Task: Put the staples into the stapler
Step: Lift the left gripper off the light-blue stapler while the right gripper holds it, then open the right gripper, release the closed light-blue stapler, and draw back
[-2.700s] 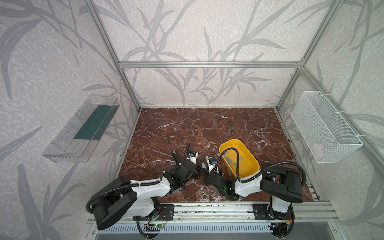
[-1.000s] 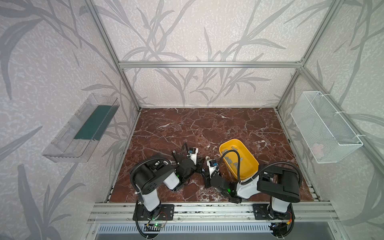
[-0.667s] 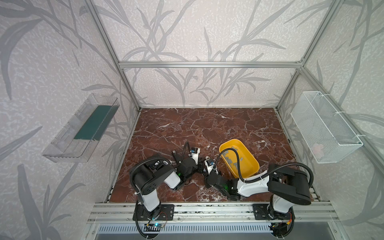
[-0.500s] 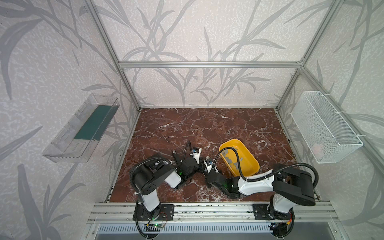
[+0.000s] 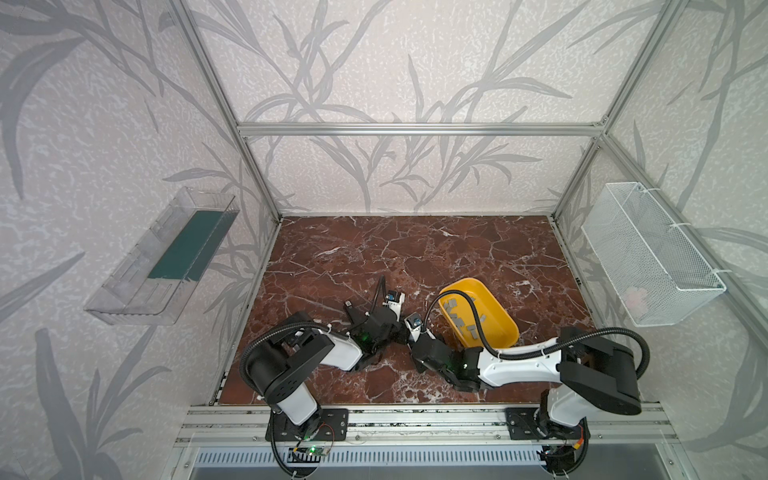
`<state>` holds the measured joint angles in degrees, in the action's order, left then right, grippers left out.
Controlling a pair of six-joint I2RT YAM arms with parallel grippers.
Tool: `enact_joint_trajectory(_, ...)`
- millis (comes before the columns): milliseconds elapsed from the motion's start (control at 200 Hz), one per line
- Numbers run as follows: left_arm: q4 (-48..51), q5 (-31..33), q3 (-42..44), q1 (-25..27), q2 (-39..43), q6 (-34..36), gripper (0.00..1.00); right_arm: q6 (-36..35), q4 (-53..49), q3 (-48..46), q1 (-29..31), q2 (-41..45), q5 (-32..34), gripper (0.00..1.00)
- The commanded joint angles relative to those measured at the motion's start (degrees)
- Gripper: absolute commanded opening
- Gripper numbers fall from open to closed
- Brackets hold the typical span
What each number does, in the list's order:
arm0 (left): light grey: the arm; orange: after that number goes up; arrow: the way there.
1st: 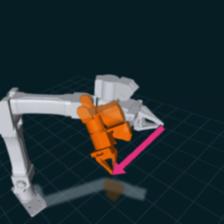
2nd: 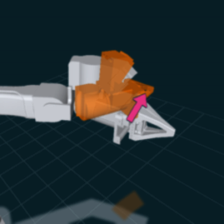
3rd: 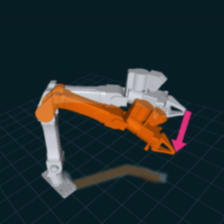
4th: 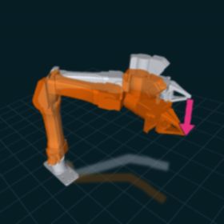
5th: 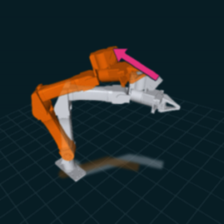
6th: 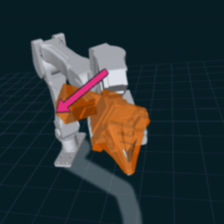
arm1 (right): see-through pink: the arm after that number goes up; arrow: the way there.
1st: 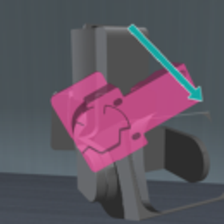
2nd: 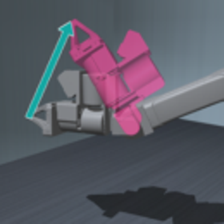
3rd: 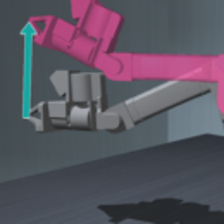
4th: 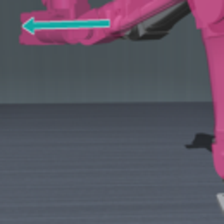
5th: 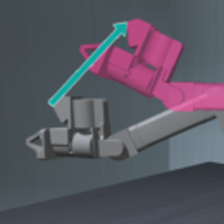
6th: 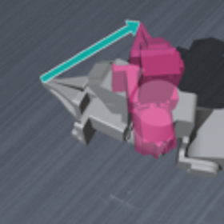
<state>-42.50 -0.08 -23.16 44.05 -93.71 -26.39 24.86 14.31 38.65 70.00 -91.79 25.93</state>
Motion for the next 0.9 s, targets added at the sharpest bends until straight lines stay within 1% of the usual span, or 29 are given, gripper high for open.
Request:
enact_joint_trajectory(0, 2.14, -0.08, -0.20, -0.55, 0.58, 0.01, 0.38, -0.85, -0.20, 0.51, -0.25, -0.18, -0.66, 0.29)
enact_joint_trajectory(90, 0.66, -0.68, 0.32, -0.81, -0.61, -0.32, 0.38, 0.19, 2.47, -2.22, -0.30, -3.26, -2.49, 0.28)
enact_joint_trajectory(150, -0.96, -0.89, 0.94, -0.89, -1.73, -0.50, 0.38, 2.97, 3.16, -4.23, 0.05, -6.48, -2.86, 0.26)
enact_joint_trajectory(205, -2.47, -1.26, 1.34, -0.98, -2.88, -0.70, 0.38, 4.81, 8.13, -7.43, 0.61, -10.82, -2.09, 0.25)
enact_joint_trajectory(255, -3.52, -1.83, 1.39, -0.98, -3.87, -0.85, 0.38, 6.05, 13.05, -10.19, 0.87, -13.04, -1.69, 0.25)
enact_joint_trajectory(300, -3.98, -2.10, 1.31, -1.07, -4.55, -1.01, 0.38, 6.75, 14.29, -11.14, 0.91, -13.76, -1.96, 0.25)
enact_joint_trajectory(435, -3.98, -2.42, 1.14, -1.12, -4.41, -1.07, 0.38, 6.23, 12.76, -10.20, 0.94, -11.84, -1.89, 0.25)
enact_joint_trajectory(635, -0.05, -1.45, 1.02, -1.72, -0.49, -1.07, 0.38, 3.35, 8.14, -5.70, 0.96, -7.13, -1.29, 0.26)
enact_joint_trajectory(690, 1.58, -1.31, 0.68, -2.27, 0.46, -1.16, 0.38, 2.37, 6.53, -4.22, 0.90, -6.32, -0.84, 0.28)
enact_joint_trajectory(740, 3.19, -1.49, 0.20, -2.86, 1.21, -1.29, 0.38, 1.53, 5.06, -2.91, 0.87, -3.70, -0.49, 0.29)
enact_joint_trajectory(895, 6.80, -2.15, -0.89, -4.68, 3.27, -1.44, 0.38, -0.57, 1.02, 0.94, 0.76, -1.28, 0.78, 0.34)
